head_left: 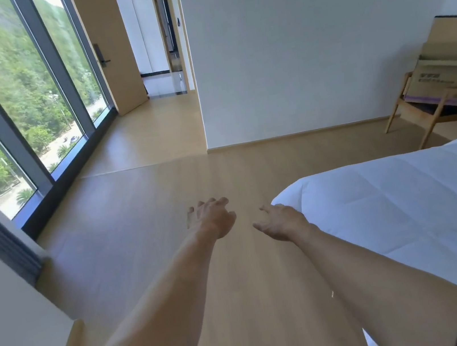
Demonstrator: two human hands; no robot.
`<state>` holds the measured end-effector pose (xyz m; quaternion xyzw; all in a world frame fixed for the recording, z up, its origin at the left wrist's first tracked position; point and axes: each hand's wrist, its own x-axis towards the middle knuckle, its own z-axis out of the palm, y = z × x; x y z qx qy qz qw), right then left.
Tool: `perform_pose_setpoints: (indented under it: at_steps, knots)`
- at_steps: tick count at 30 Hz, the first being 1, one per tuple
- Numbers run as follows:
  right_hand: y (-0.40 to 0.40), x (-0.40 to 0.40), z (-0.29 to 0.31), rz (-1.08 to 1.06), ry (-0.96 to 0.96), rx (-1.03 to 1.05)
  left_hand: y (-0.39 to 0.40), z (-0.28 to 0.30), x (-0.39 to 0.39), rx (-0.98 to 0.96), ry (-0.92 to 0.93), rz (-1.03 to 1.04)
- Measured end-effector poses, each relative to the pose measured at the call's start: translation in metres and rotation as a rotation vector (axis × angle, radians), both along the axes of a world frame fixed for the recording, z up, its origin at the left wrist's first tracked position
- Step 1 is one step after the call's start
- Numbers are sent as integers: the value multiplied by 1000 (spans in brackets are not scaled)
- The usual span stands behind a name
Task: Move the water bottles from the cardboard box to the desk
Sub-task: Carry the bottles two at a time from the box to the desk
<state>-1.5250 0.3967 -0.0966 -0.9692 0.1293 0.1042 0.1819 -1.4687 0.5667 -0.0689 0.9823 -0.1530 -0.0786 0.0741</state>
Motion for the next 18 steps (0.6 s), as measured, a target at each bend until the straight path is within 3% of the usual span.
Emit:
perform_pose_setpoints:
  at_steps: [8,18]
  knots:
    - [-33,131,-15,34,31,-39,-36,-19,129,8,37,14]
    - [-93,325,-23,-93,54,-74,-94,-38,348,-16,50,-91]
